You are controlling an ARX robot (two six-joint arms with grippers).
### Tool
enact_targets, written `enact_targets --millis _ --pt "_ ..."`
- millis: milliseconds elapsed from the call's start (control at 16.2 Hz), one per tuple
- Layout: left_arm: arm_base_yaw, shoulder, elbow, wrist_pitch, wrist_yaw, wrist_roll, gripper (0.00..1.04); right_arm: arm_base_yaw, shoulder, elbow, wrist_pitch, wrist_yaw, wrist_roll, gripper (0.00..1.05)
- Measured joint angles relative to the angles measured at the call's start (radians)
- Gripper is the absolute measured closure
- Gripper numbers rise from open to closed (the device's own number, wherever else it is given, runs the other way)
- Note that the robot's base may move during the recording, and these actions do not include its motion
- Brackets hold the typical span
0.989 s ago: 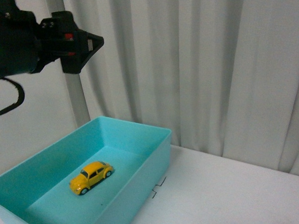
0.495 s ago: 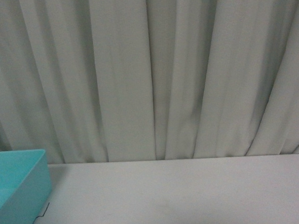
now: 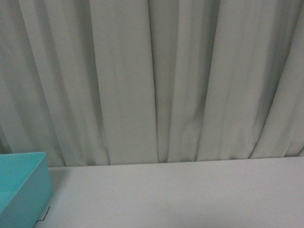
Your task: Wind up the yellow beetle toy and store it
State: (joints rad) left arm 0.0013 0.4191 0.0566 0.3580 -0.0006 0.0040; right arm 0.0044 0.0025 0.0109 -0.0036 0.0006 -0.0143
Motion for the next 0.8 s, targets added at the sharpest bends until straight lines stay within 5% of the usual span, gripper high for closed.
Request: enact_targets --millis 804 --pt "0.000 -0.301 -0.044 -0.275 0.000 0.000 1.03 0.000 0.000 0.000 0.000 0.000 0.000 0.07"
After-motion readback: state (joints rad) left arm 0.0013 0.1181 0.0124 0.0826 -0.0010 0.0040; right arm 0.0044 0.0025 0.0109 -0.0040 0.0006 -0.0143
